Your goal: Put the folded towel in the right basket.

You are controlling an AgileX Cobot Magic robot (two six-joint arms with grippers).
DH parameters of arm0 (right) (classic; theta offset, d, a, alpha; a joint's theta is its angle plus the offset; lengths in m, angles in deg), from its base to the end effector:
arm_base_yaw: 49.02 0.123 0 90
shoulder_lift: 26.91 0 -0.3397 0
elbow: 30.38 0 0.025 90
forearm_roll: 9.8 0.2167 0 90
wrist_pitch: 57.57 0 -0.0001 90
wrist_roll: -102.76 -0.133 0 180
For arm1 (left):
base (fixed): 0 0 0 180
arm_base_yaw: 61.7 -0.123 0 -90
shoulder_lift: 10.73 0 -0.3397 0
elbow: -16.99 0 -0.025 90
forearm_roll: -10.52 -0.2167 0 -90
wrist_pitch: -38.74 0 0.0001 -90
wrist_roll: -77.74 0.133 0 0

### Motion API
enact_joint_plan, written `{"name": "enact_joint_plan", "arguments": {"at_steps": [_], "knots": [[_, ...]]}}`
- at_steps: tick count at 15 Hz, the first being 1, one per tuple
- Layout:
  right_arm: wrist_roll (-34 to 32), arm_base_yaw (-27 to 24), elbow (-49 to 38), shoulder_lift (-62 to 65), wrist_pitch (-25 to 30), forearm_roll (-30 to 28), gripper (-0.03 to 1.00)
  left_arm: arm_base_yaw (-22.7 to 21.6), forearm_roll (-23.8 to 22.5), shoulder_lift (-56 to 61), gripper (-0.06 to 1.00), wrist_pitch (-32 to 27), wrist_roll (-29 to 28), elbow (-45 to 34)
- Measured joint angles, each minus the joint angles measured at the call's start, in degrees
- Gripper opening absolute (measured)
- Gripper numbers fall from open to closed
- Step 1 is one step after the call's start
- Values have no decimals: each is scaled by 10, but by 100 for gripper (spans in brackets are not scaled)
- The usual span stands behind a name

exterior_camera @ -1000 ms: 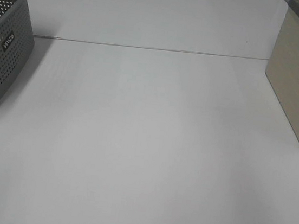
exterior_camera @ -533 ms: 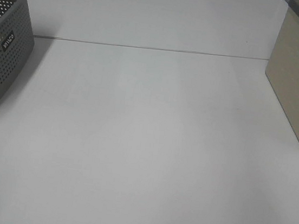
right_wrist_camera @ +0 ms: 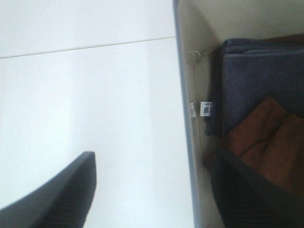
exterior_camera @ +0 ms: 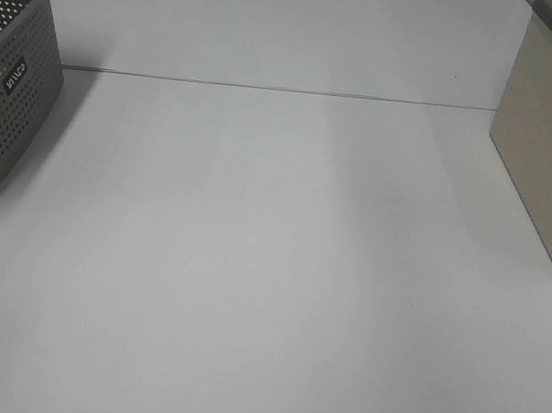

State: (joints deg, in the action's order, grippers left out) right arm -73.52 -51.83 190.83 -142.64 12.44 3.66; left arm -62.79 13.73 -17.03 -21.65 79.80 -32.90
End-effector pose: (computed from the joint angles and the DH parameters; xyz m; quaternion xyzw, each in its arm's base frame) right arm 0.4267 0.0082 0.4059 -0.0029 0.9459 0.0997 0.3087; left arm -0.0526 -0.0075 0.2422 0.0082 0.8503 -0.0135 0.5260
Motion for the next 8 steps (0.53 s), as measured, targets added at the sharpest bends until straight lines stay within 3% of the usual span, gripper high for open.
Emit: {"name": "enact_joint_plan", "arguments": {"at_steps": [4, 8], "knots": [[-13, 44, -11, 70, -1, -58, 65, 0, 0, 0, 97, 0, 0, 0], [-14, 44, -168, 202, -1, -66, 65, 0, 0, 0, 97, 0, 0, 0]]}}
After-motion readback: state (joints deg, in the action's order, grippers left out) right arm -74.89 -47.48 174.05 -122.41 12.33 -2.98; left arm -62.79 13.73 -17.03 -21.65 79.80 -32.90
